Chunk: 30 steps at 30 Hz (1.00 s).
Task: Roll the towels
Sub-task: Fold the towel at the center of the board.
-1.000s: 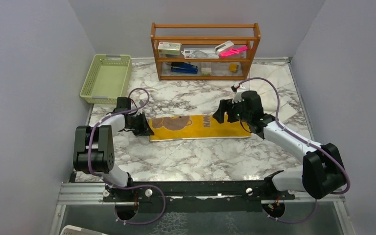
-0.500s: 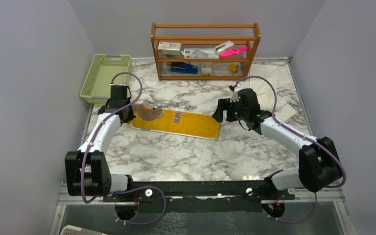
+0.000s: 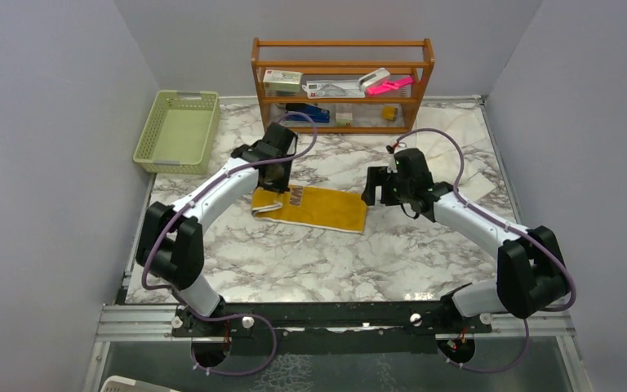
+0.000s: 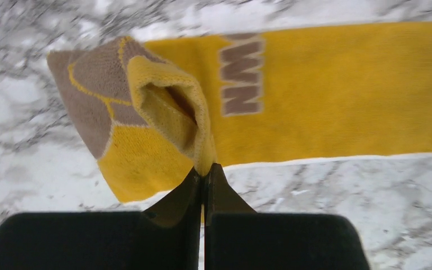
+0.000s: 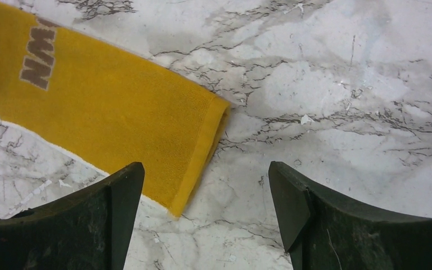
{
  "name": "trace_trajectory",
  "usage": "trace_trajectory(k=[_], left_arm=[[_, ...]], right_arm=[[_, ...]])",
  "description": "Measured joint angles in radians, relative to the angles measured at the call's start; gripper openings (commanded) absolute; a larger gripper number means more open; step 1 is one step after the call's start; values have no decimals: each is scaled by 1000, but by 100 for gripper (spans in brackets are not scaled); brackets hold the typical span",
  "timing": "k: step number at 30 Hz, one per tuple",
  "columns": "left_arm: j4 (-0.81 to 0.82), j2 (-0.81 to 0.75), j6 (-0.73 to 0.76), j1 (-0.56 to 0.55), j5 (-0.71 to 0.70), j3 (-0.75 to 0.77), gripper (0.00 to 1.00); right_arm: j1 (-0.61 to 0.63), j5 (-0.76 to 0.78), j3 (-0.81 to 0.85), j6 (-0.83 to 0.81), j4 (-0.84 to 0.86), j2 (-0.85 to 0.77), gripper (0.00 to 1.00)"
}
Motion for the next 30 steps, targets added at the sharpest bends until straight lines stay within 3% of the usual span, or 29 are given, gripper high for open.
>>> trace_trajectory(k=[5, 10, 17, 30], left_arm=[[-53, 119, -19, -123, 58, 183, 0], [-85, 267, -25, -225, 113, 268, 0], [-123, 386, -31, -259, 184, 340, 0], [-138, 407, -68, -274, 312, 458, 0]], right_arm=[[0, 51, 11, 21, -31, -16, 85], [0, 93, 11, 43, -48, -65, 87], [-8, 179, 7, 64, -76, -149, 91], [-51, 241, -51, 100, -105, -215, 91]])
